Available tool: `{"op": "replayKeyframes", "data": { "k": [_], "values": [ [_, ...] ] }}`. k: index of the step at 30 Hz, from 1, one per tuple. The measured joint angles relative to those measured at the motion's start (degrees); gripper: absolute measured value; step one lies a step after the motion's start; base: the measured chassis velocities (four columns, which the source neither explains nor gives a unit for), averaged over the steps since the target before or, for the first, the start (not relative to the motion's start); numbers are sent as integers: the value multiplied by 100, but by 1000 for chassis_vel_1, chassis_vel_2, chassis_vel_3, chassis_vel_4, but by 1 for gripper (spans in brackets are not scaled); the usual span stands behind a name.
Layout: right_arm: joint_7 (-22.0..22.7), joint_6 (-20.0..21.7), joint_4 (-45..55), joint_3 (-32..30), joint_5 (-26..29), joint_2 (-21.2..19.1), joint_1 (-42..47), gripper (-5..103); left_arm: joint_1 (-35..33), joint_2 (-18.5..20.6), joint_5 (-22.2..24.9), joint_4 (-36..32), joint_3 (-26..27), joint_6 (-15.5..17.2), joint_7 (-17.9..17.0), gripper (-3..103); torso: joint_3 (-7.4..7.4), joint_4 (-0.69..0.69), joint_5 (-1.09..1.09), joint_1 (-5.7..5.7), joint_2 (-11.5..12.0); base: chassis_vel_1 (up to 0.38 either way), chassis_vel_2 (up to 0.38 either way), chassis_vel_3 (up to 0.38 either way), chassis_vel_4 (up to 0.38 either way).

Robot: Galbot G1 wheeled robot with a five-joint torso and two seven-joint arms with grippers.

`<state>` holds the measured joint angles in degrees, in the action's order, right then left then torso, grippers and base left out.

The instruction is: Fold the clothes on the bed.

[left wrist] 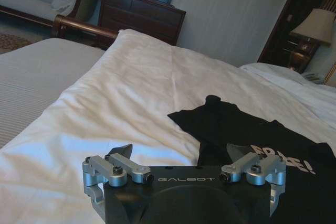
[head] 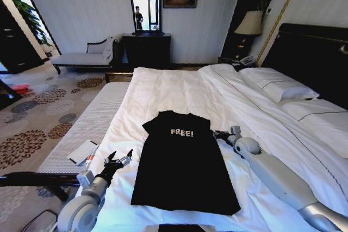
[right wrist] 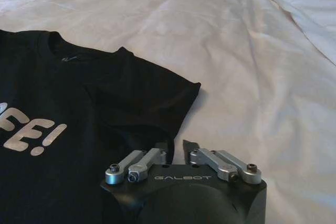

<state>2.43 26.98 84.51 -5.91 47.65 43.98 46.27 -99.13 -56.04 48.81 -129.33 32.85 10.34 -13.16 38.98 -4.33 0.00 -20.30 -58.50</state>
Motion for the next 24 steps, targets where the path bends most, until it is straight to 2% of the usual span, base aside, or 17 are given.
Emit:
{"op": "replayKeyframes", "data": {
  "k": [2, 3, 5, 18, 24],
  "values": [
    [0, -8, 5, 0, -4, -2, 7, 8, 6, 0, 1, 6, 0, -1, 1, 100, 0, 0, 0, 0, 0, 0, 0, 0, 0],
    [1, -16, 14, 0, -6, -4, 11, 8, 9, -1, 2, 11, 1, -3, 2, 100, 0, 0, 0, 0, 0, 0, 0, 0, 0],
    [2, -25, 33, 0, -6, -7, 16, 1, 11, -2, 2, 18, 1, -5, 3, 100, 0, 0, 0, 0, 0, 0, 0, 0, 0],
    [34, -35, 349, -20, 20, -98, 22, 0, 34, -7, 12, 50, 22, -19, 5, 100, 0, 0, 0, 0, 0, 0, 0, 0, 0],
    [73, 6, 740, -36, 7, -263, 53, 0, 68, -17, 23, 52, 13, -23, 5, 100, 0, 0, -1, 0, 0, 0, 0, 0, 0]
  ]
}}
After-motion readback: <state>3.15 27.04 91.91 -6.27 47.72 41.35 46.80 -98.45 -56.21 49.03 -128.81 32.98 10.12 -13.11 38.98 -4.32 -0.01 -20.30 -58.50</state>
